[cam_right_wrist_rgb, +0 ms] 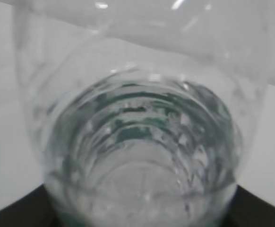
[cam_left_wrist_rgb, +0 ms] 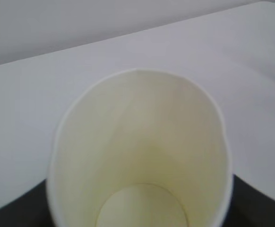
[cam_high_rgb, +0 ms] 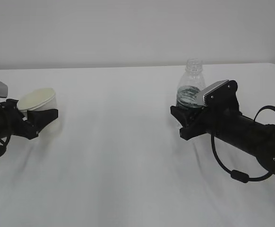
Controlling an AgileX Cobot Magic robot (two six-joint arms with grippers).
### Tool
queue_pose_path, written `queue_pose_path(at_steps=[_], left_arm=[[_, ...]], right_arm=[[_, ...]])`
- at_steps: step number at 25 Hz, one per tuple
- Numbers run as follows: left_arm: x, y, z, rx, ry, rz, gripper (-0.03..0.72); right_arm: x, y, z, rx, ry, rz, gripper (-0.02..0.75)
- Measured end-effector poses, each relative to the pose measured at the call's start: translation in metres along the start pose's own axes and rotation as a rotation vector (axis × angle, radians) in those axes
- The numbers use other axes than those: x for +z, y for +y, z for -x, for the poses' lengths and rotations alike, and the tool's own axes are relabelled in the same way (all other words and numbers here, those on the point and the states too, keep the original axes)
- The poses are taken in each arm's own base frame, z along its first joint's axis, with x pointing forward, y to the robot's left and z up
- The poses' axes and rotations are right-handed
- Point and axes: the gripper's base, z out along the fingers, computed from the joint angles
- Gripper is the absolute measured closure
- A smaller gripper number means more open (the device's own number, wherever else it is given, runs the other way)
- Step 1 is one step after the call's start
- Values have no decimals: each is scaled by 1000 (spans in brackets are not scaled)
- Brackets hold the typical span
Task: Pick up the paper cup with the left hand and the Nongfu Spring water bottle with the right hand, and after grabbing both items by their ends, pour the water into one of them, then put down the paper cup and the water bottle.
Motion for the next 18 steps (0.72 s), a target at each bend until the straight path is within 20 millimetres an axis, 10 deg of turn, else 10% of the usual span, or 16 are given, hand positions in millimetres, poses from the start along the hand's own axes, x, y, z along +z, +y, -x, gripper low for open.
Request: queue_pose_path(at_steps=[18], left_arm=[[16,-50,1,82,22,-268,218]], right_arm=[[-1,13,-1,-52,3,139,316]])
